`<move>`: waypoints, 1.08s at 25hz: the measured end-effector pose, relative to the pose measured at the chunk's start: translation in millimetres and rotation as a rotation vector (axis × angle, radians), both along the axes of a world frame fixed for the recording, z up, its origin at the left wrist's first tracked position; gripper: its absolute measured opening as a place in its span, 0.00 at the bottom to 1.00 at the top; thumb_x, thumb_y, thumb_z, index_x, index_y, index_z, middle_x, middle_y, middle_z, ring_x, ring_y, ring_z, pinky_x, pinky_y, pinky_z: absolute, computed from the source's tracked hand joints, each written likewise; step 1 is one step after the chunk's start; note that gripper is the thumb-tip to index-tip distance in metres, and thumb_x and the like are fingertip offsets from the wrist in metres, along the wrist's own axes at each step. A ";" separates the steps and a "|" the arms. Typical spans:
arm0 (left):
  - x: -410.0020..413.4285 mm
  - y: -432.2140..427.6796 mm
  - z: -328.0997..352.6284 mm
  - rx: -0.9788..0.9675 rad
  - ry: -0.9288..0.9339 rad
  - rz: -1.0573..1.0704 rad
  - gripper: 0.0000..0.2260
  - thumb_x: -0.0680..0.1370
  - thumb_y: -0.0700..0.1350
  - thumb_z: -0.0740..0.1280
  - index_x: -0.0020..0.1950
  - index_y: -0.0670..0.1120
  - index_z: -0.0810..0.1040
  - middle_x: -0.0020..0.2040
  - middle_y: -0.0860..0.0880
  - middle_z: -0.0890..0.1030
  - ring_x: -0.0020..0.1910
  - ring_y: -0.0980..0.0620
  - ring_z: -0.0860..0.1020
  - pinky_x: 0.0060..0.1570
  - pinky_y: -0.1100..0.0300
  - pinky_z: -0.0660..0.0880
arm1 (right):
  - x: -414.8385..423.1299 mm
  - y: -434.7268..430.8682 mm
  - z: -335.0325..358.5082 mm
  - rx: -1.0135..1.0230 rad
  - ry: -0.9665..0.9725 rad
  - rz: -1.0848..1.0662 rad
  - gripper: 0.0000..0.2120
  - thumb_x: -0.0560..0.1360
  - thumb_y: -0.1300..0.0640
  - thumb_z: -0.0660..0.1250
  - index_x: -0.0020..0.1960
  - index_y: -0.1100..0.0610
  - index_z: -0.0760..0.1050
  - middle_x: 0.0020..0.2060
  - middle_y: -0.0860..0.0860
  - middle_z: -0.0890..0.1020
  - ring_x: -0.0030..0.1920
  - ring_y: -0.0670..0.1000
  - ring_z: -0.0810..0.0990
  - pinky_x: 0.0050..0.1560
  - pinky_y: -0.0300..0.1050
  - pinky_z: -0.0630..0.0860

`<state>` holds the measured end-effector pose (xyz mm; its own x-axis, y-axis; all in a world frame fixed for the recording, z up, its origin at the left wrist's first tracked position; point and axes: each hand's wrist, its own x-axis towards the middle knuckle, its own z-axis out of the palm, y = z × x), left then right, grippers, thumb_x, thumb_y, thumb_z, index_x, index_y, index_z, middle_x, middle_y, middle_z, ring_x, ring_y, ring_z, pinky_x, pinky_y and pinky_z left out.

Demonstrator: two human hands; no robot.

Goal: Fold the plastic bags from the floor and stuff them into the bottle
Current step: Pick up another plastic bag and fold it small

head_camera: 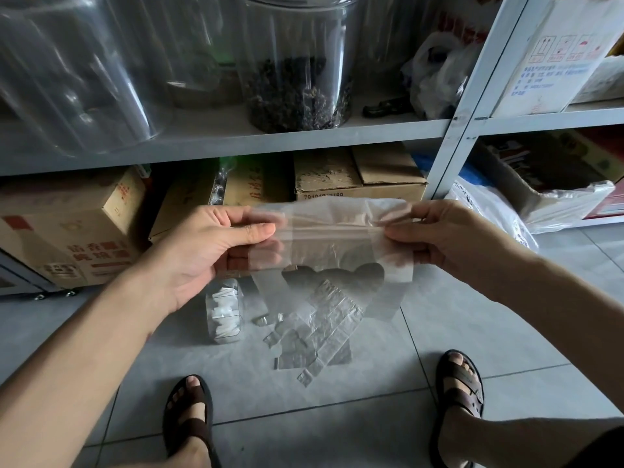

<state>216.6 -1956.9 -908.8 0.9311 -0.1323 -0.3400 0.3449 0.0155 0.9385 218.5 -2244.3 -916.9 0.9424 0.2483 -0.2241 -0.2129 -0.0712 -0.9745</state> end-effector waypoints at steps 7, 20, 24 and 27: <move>-0.4 -1.6 2.2 -0.106 -0.153 0.023 0.08 0.67 0.35 0.68 0.37 0.43 0.86 0.38 0.42 0.86 0.36 0.50 0.85 0.39 0.59 0.84 | -1.0 2.8 3.8 0.091 -0.126 -0.067 0.08 0.77 0.69 0.63 0.47 0.66 0.80 0.36 0.56 0.84 0.35 0.51 0.83 0.41 0.41 0.82; 5.0 1.1 -9.4 0.415 -0.662 -0.097 0.22 0.69 0.19 0.62 0.36 0.44 0.84 0.38 0.58 0.86 0.42 0.62 0.84 0.47 0.71 0.76 | -6.4 3.0 7.6 -0.399 -0.547 -0.081 0.10 0.71 0.65 0.73 0.35 0.52 0.84 0.27 0.37 0.82 0.32 0.32 0.77 0.34 0.28 0.71; 7.3 5.1 -9.9 0.502 -0.662 -0.113 0.31 0.70 0.19 0.60 0.38 0.55 0.86 0.41 0.62 0.86 0.46 0.63 0.83 0.48 0.72 0.75 | -3.8 -2.9 -5.5 -0.663 -0.818 -0.144 0.05 0.70 0.69 0.70 0.36 0.67 0.78 0.32 0.61 0.80 0.34 0.41 0.72 0.31 0.32 0.68; 8.1 8.8 -12.9 0.549 -0.649 -0.129 0.30 0.73 0.22 0.61 0.41 0.58 0.87 0.45 0.61 0.86 0.50 0.61 0.84 0.52 0.70 0.76 | -2.9 -1.5 -3.5 -0.654 -0.878 -0.114 0.08 0.65 0.69 0.65 0.41 0.66 0.81 0.37 0.55 0.82 0.40 0.48 0.78 0.39 0.30 0.72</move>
